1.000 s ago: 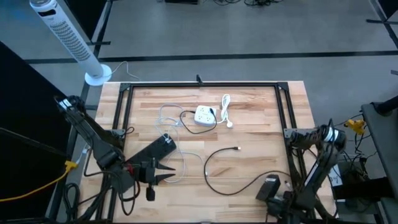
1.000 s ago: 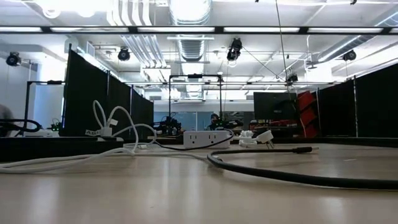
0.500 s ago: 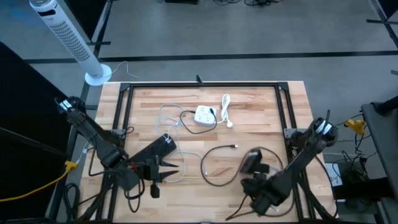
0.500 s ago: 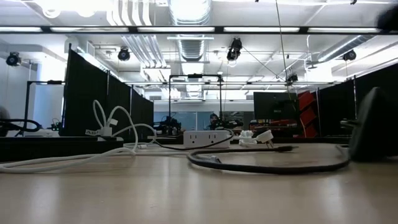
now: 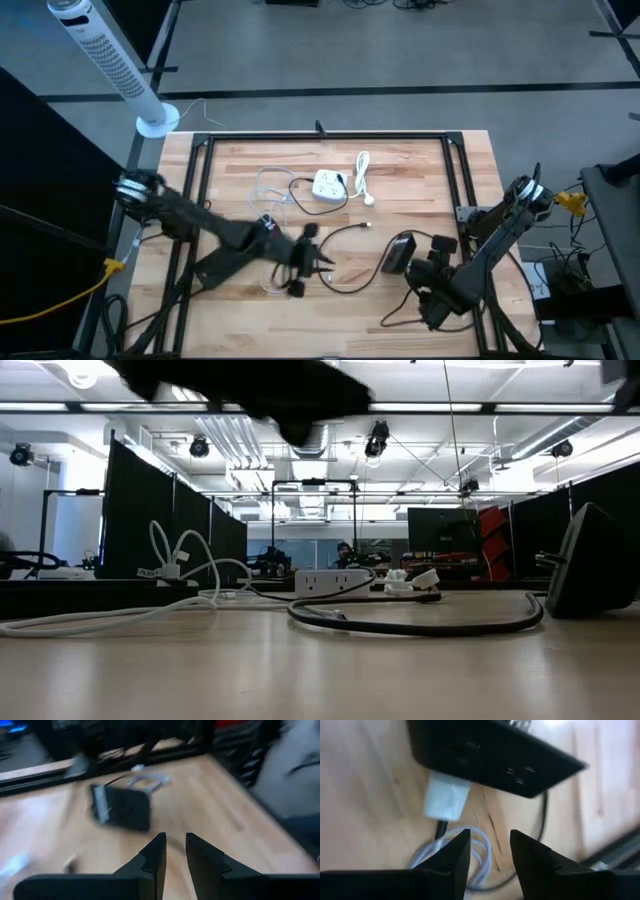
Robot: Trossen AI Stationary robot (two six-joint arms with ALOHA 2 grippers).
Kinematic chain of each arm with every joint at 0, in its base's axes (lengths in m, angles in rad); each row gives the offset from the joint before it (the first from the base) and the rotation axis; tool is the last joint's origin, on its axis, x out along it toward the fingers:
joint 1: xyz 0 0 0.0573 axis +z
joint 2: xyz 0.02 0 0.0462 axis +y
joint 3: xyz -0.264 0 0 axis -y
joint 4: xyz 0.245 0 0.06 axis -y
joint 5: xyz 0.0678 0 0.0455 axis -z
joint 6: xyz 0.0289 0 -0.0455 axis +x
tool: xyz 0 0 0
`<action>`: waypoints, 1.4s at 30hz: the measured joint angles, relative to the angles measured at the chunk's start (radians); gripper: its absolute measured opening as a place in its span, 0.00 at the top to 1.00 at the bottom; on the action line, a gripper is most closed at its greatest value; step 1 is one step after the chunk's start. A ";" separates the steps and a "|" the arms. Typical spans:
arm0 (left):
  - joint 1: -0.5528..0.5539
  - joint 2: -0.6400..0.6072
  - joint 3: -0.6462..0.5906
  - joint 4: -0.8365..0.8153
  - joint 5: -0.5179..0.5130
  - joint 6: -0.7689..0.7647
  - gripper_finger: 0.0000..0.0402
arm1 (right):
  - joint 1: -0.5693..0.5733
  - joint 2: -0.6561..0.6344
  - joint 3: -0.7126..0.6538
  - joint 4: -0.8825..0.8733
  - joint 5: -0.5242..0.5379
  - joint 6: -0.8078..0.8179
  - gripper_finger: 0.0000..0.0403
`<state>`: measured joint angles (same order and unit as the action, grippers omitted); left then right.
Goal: Insert USB
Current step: Insert the white charger adapter into the bottom black outlet extension
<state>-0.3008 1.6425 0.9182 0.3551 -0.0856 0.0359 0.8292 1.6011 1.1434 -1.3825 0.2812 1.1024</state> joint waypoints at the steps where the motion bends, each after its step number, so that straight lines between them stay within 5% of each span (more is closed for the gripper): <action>1: 0.040 0.042 0.001 0.065 0.070 0.000 0.84 | -0.012 -0.011 -0.035 0.046 -0.001 -0.010 0.68; 3: 0.107 0.124 0.001 0.154 0.133 -0.013 0.84 | -0.042 -0.031 -0.112 0.139 -0.005 -0.025 0.70; 11: 0.215 0.398 0.150 0.211 0.106 -0.046 0.85 | -0.192 -0.096 -0.268 0.330 -0.046 -0.184 0.77; 22: 0.214 0.702 0.474 0.093 0.187 -0.078 0.85 | -0.303 -0.097 -0.133 0.405 0.039 -0.434 0.80; 34: 0.207 0.740 0.530 0.071 0.235 -0.080 0.85 | -0.333 -0.096 -0.019 0.327 -0.033 -0.452 0.79; 37: 0.206 0.733 0.530 0.035 0.235 -0.071 0.85 | -0.302 -0.102 -0.019 0.258 -0.149 -0.333 0.81; 42: 0.203 0.733 0.529 0.048 0.234 -0.065 0.85 | -0.191 -0.125 -0.041 0.194 -0.147 -0.170 0.83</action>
<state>-0.0976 2.3755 1.4467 0.4027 0.1482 -0.0294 0.6382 1.4762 1.1025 -1.1887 0.1341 0.9321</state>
